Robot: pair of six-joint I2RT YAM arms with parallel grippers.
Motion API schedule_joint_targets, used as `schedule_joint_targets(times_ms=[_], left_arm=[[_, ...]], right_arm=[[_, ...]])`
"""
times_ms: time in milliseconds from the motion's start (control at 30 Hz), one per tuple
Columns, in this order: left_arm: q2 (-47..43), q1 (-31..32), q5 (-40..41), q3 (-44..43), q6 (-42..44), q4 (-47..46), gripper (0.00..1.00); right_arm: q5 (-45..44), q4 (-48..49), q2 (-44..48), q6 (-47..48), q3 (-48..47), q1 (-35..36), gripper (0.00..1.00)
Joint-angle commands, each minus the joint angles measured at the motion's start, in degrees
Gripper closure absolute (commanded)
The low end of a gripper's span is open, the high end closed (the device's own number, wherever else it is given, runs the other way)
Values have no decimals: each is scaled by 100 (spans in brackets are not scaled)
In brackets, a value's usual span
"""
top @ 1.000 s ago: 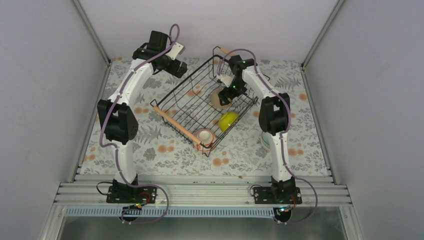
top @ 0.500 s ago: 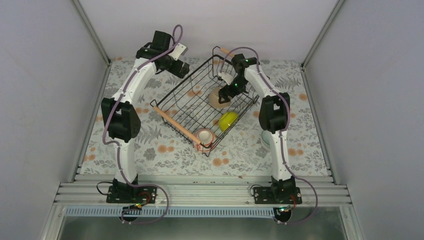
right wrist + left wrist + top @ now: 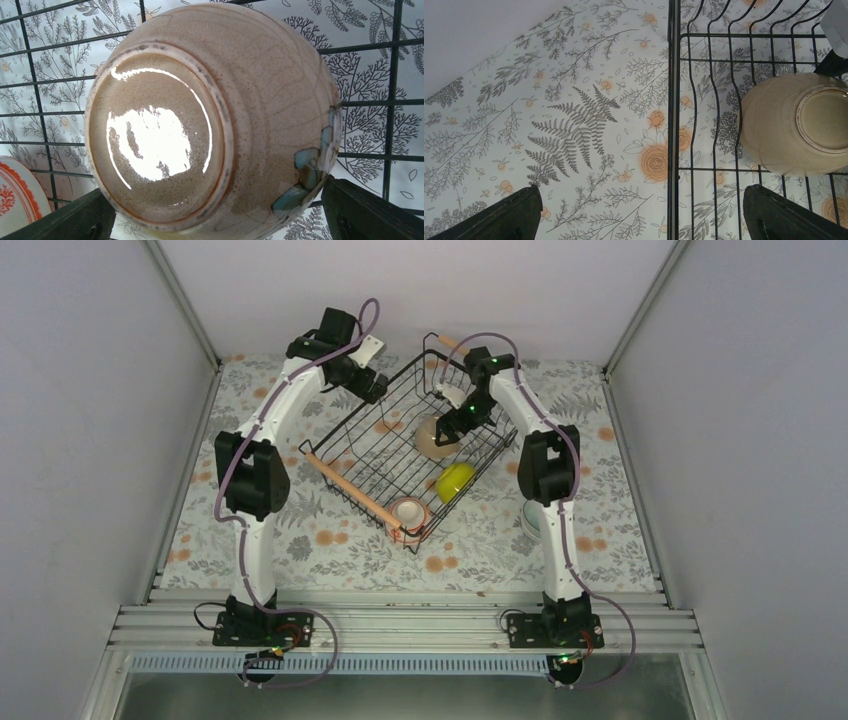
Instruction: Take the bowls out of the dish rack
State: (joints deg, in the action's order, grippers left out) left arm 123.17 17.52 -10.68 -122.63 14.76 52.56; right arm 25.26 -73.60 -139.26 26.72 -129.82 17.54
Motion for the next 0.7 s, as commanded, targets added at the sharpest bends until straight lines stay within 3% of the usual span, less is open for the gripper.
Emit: schedule_joint_targets(times_ms=[0,533,600,667], left_arm=[[14,4,75,-83,27,23,0],[502,225,277,-403,14,191,0],[564,293,396,-447,-28,204,4],[603,344,460,-499,-56,203,21]], right_arm=[[70,13,-333,-87,-329,48,0],[-718,321,-257,-559,-628,-68,0],[-715,329,-179,-567,-628,-75,0],[-683,312,-153,-569,-627,-75,0]])
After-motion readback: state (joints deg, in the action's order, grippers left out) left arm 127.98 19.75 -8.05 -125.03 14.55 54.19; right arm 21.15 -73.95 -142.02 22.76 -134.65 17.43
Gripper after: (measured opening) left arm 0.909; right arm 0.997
